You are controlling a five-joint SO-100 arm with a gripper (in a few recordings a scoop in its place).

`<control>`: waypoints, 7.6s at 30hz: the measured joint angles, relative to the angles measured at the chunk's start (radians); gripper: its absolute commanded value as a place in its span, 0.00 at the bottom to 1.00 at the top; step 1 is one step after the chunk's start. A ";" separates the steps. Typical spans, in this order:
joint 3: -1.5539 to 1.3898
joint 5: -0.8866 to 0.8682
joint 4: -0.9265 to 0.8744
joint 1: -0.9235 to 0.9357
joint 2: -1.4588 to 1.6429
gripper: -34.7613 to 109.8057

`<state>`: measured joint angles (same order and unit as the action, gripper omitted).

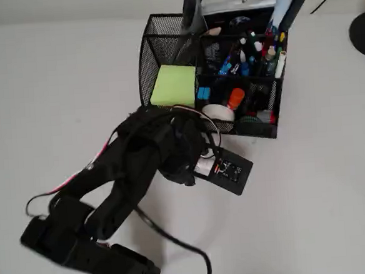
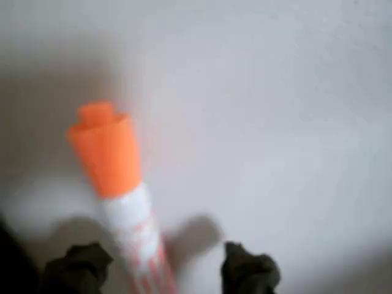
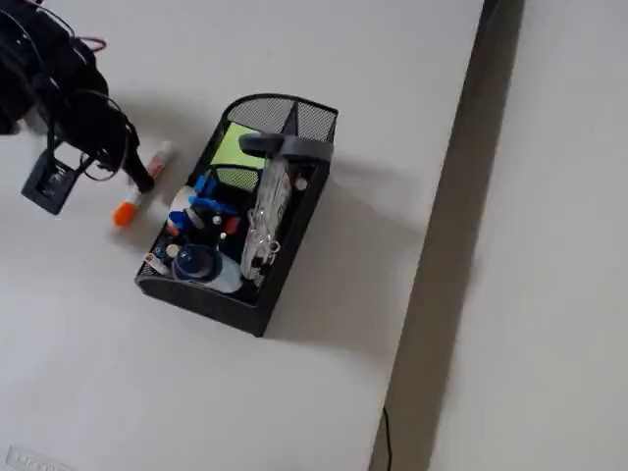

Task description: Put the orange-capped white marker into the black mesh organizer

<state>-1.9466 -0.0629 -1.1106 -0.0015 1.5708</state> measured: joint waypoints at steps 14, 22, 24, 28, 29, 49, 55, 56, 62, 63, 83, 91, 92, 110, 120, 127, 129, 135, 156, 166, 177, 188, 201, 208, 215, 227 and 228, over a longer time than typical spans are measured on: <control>0.020 -0.002 0.041 0.029 -0.077 0.24; 0.020 0.040 0.034 0.061 -0.071 0.24; 0.020 0.069 0.021 0.061 -0.037 0.24; 0.051 0.146 -0.035 0.061 0.074 0.24; 0.067 0.166 -0.054 0.061 0.100 0.24; 0.454 0.729 -0.003 0.077 0.316 0.24; 0.454 0.897 0.218 0.077 0.316 0.24; 0.454 0.916 0.268 0.077 0.316 0.24; 0.397 0.996 0.557 0.064 0.313 0.24; 0.371 1.008 0.614 0.060 0.307 0.24; 0.077 1.187 1.327 0.037 0.083 0.24; 0.031 1.206 1.448 0.037 0.002 0.24; 0.025 1.209 1.479 0.037 -0.014 0.24; -0.058 1.371 1.687 0.018 -0.115 0.64; -0.118 1.341 1.608 0.046 -0.008 0.58; -0.118 1.124 1.184 0.103 0.301 0.36; -0.118 1.040 1.039 0.114 0.396 0.31; -0.118 0.719 0.586 0.135 0.634 0.24; -0.683 0.140 -0.089 -0.037 1.310 0.24; -0.942 0.178 -0.187 0.005 1.689 0.24; -0.996 0.176 -0.173 0.021 1.717 0.24; -0.997 0.176 -0.173 0.021 1.717 0.24; -0.997 0.176 -0.173 0.021 1.717 0.24; -0.997 0.176 -0.173 0.021 1.717 0.24; -0.997 0.176 -0.173 0.021 1.717 0.24; -0.997 0.176 -0.173 0.021 1.717 0.24; -0.997 0.176 -0.173 0.021 1.717 0.24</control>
<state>-2.9437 0.1135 -1.2839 0.0199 3.2873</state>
